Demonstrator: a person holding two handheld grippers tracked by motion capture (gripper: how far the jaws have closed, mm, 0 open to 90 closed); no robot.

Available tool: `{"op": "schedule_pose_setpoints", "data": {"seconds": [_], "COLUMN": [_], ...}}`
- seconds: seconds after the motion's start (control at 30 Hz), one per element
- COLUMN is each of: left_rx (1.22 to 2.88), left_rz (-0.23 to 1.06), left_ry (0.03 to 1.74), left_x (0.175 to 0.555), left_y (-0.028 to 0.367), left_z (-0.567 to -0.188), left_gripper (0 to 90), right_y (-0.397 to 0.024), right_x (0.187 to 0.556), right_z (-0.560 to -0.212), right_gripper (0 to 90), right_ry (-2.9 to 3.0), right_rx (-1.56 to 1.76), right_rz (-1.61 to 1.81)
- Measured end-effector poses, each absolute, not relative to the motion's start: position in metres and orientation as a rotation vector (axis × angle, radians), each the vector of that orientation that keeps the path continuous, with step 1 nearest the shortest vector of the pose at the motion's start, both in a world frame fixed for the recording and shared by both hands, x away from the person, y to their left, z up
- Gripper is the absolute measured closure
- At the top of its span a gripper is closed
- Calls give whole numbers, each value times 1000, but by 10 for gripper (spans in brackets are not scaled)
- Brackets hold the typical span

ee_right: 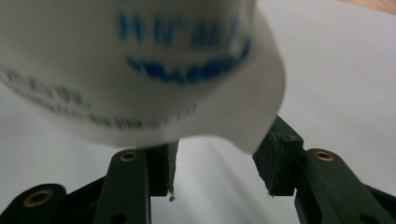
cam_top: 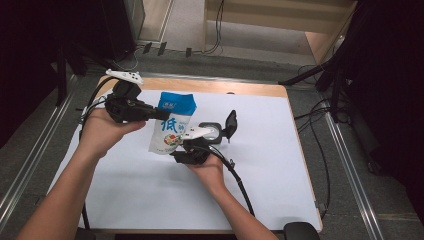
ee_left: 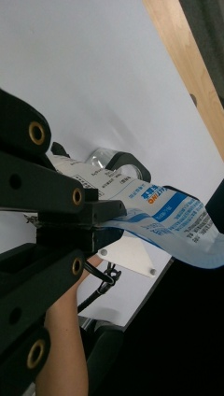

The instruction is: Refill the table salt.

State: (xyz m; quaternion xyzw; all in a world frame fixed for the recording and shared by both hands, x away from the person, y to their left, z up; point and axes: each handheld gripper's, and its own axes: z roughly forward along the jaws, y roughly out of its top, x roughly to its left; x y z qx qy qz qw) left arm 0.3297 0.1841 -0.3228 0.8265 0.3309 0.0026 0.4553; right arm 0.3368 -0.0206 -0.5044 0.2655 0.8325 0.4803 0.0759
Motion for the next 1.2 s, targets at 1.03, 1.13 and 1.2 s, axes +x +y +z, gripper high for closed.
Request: {"op": "schedule_pose_setpoints", "data": {"seconds": [1.03,1.13,1.2], "left_rx": [2098,2104,2103], "left_rz": [-25,-19,-23], "left_ry": [851,847,840], "left_x": [359,361,362], "left_y": [157,153,153], "left_z": [-348,-348,-349], "left_gripper": [900,900,900], "right_y": [-8,-9,-11], "right_x": [312,312,313], "right_z": [-503,-503,-503], "right_gripper": [475,497,529], "right_ry": [2525,2522,2517], "right_rx": [588,613,643], "right_rz": [1428,1421,1433]}}
